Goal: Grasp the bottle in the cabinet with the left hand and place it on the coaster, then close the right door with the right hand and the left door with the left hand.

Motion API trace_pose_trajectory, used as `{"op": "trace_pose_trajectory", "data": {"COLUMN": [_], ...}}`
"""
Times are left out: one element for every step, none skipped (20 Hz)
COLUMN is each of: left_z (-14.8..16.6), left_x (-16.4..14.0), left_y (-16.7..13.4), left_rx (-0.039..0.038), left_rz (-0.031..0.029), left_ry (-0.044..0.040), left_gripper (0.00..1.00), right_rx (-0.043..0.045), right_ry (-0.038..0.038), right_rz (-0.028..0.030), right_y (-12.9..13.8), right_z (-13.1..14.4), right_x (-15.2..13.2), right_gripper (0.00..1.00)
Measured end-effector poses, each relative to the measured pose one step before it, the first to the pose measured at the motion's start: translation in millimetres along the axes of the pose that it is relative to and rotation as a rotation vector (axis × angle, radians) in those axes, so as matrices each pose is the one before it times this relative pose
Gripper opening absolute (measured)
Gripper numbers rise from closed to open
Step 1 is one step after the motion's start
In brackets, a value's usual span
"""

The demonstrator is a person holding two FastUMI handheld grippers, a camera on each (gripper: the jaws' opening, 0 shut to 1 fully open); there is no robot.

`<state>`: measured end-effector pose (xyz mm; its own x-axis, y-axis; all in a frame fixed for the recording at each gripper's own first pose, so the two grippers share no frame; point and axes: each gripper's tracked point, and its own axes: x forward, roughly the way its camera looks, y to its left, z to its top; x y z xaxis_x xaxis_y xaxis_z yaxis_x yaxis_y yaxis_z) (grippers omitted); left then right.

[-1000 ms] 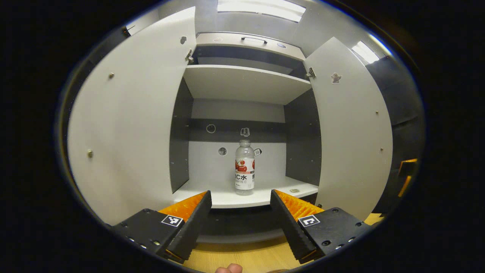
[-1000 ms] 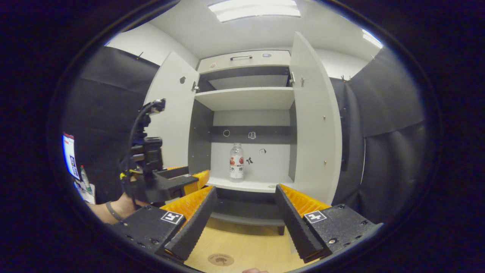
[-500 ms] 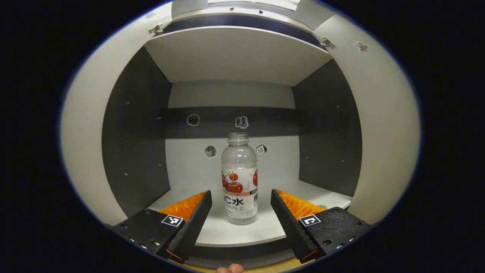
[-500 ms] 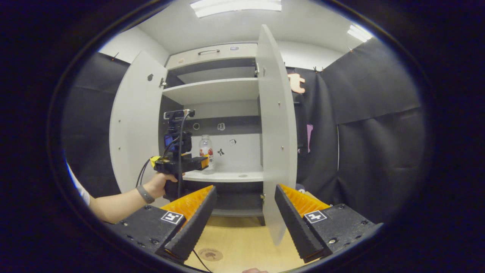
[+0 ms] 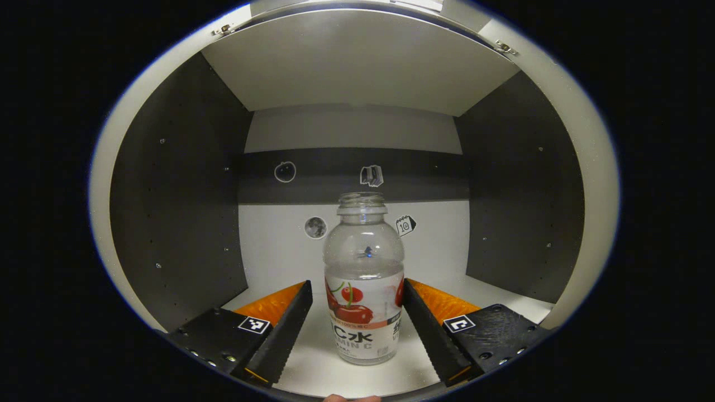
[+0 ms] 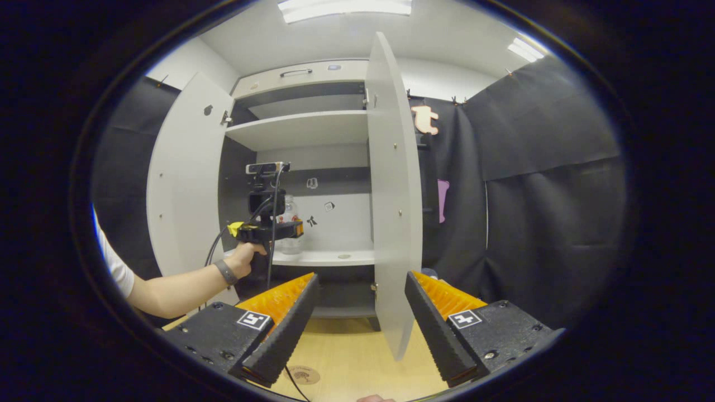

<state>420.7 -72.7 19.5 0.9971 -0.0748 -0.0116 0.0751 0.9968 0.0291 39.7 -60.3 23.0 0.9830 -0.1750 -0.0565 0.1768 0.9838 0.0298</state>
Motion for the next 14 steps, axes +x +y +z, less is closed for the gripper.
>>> {"op": "trace_pose_trajectory", "data": {"left_z": [2.15, 4.85, 1.87, -0.12, 2.08, 3.57, 6.55, 7.84, 9.18, 9.98, 6.80, 4.38, 4.10, 5.05], "left_x": [1.06, 0.74, -1.56, -2.05, -4.87, -6.61, -11.39, -12.32, -12.57, -15.95, -15.21, -16.32, -15.97, -12.32], "left_y": [2.14, 4.92, 3.24, 0.48, 0.02, 0.50, -0.70, -3.63, -6.23, -3.41, -4.22, -4.45, -3.17, -0.06], "left_rx": [-0.00147, 0.00402, 0.00226, -0.00125, -0.00469, -0.00356, -0.00510, -0.00992, -0.00708, 0.00302, 0.00684, 0.00313, 0.00356, -0.00145], "left_rz": [0.00906, 0.00774, -0.00006, -0.00964, -0.00361, -0.00599, -0.01210, -0.02275, -0.02576, -0.02059, -0.01817, -0.02545, -0.02946, -0.02310], "left_ry": [-0.01465, -0.01381, -0.00306, 0.00355, 0.00650, -0.00062, -0.01173, -0.02342, -0.01771, -0.01249, -0.01103, -0.01427, -0.00739, 0.00041], "left_gripper": [0.96, 0.89, 0.83, 0.78, 0.77, 0.77, 0.77, 0.77, 0.77, 0.80, 0.80, 0.77, 0.77, 0.76], "right_rx": [0.00252, 0.00135, 0.00030, -0.00088, -0.00126, -0.00080, 0.00078, -0.00020, -0.00101, -0.00012, 0.00051, 0.00204, 0.00311, 0.00370], "right_ry": [0.00052, 0.00080, 0.00063, 0.00112, -0.00075, -0.00508, -0.00685, -0.00501, -0.00267, -0.00497, -0.00539, -0.00648, -0.00744, -0.00800], "right_rz": [-0.00564, -0.00419, -0.00198, -0.00179, -0.00040, 0.00168, 0.00324, 0.00601, 0.00476, 0.00562, 0.00653, 0.00791, 0.01070, 0.01045], "right_y": [-2.36, -1.74, -1.31, -2.01, -0.81, -0.54, -0.13, 0.73, 1.73, 1.50, 0.67, 1.81, 2.24, 2.34], "right_z": [-0.71, 0.33, 0.07, -1.20, 0.61, 0.68, 1.51, 1.00, 0.65, 1.88, 1.40, 2.13, 1.90, 2.42], "right_x": [-0.41, -0.30, -0.08, 0.22, 0.00, 0.51, 1.24, -0.15, -0.85, -1.34, 0.02, -0.25, -1.01, -1.19], "right_gripper": [1.00, 1.00, 1.00, 1.00, 1.00, 1.00, 1.00, 1.00, 1.00, 0.99, 0.99, 1.00, 0.99, 1.00]}}
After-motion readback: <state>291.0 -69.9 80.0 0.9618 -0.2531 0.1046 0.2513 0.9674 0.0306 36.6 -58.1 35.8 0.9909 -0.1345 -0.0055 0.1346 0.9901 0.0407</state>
